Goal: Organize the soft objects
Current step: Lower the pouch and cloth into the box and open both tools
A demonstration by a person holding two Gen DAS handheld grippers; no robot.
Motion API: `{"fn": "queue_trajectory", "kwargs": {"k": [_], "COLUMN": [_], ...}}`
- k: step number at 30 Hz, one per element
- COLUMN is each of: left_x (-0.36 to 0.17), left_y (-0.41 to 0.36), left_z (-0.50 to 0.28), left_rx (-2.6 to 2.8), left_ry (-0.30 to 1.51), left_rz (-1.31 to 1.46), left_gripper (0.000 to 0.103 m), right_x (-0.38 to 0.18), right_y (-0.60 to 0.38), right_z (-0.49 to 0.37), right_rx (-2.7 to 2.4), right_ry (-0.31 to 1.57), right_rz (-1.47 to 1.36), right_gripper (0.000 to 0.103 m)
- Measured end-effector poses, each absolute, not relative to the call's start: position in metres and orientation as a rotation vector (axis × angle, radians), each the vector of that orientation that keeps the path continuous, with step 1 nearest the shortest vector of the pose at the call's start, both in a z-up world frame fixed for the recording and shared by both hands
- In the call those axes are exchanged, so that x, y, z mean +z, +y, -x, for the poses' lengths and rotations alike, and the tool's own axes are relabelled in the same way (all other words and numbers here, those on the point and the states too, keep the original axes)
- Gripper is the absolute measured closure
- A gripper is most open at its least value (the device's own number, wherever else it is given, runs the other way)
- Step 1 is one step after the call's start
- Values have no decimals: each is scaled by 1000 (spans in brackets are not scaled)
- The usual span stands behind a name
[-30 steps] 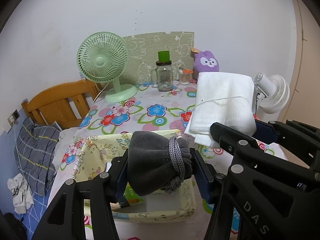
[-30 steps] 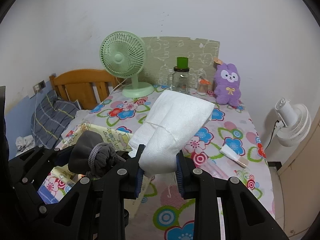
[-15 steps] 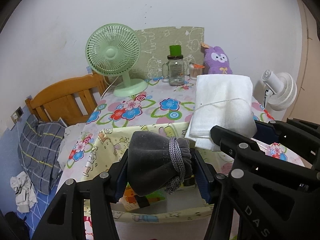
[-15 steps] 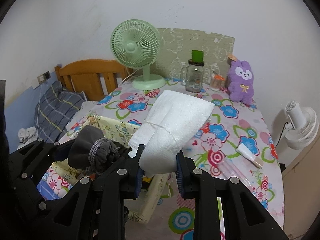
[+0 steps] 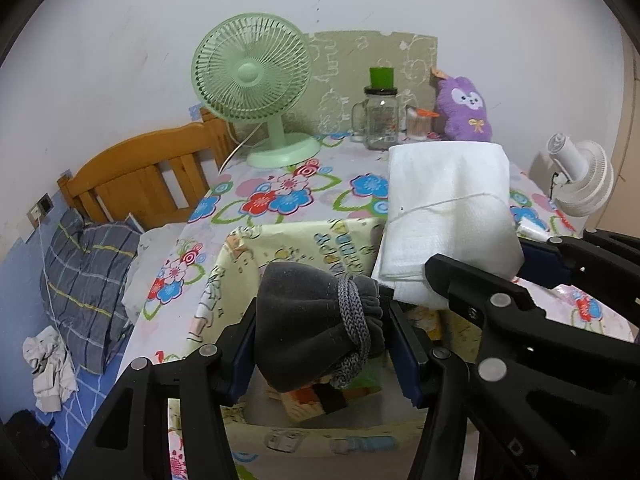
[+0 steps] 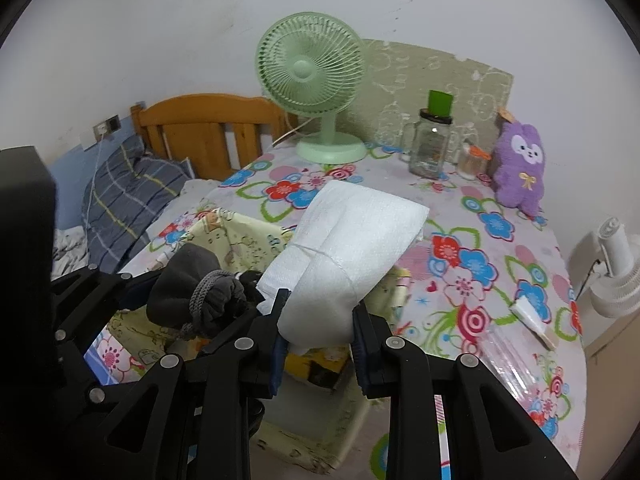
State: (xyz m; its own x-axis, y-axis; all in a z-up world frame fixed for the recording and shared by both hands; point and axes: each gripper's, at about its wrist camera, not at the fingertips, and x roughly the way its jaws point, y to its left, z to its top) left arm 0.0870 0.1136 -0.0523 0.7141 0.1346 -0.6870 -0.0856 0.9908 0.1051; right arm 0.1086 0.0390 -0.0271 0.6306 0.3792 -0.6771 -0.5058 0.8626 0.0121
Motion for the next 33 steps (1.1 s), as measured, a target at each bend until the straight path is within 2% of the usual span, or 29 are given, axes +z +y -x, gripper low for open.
{"fn": "queue_trajectory", "kwargs": {"k": [7,14,19,23,26,30,33], "left_x": [-63,-65,-65,-64,-62,-62,-63], "left_y": [126,142,142,141,141,143,142], "left_z": [-93,-92,-92,-88,-84,-80,-77], "left_rx": [147,186,158,133,128,128,127], "left_ry": [804,809,830,835,836,841,844], "left_rz": [-56,-37,-27,7,23,36,50], "left_gripper": [42,27,24,12,11,11,10], "right_x": [-36,-38,-40,-41,-40,-39,-39], "right_y": [53,68,72,73,74,78,78], "right_z": [-114,-118,-120,-121,-120,-116,-115], "right_rx": [550,607,618,632,647,664,660], "right_ry": [756,760,772,789,792,785,779], "right_rz": [209,218,216,205,206,234,244], "right_gripper": [73,73,73,73,72,63,45]}}
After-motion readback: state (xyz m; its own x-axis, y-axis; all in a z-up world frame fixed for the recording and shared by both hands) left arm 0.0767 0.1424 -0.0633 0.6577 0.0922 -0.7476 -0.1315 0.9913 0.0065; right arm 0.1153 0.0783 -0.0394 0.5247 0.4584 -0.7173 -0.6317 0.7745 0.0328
